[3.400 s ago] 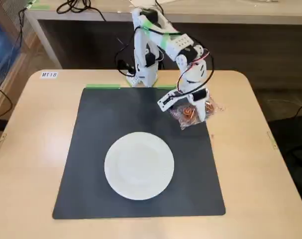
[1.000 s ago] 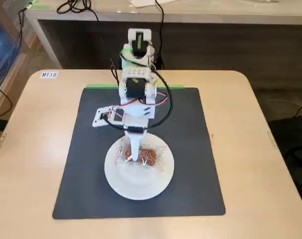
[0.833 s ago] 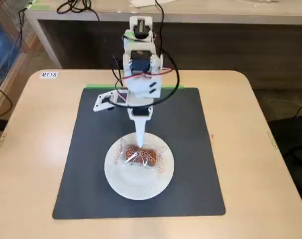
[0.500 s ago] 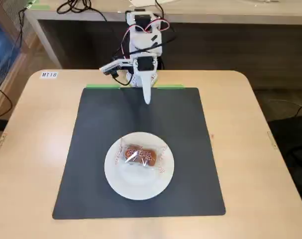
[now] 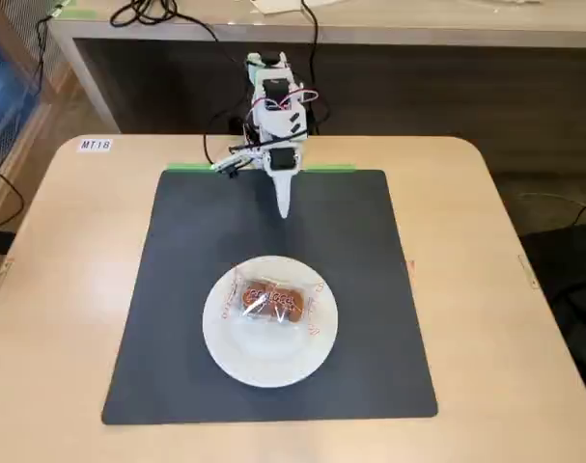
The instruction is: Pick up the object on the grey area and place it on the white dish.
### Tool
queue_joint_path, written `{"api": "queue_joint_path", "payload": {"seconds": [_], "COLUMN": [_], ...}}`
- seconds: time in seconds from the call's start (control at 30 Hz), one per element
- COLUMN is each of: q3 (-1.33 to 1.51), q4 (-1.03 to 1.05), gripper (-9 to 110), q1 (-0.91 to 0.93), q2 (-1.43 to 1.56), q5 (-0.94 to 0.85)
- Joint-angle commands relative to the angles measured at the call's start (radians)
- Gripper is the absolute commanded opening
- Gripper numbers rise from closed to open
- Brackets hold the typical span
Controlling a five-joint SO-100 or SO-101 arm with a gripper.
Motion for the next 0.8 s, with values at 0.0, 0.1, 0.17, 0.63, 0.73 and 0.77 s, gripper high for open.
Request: {"api": "queue_joint_path", "payload": {"seconds": [0.0,0.1,0.17,0.63,0.73,0.77], "q3": [0.077,0.112,0.13,0.135,0.135,0.135], "q4": [-0.014,-0.025,-0.035,-0.043,-0.043,-0.043], "gripper": [0,0,0,0,0,0], "q1": [0.009,0.012,0.021,0.038,0.038,0.038], "q2": [0.035,0.035,0.035,0.035,0.035,0.035], "q5": [-0.026,-0.049,-0.052,-0.052,-0.052,-0.052]}}
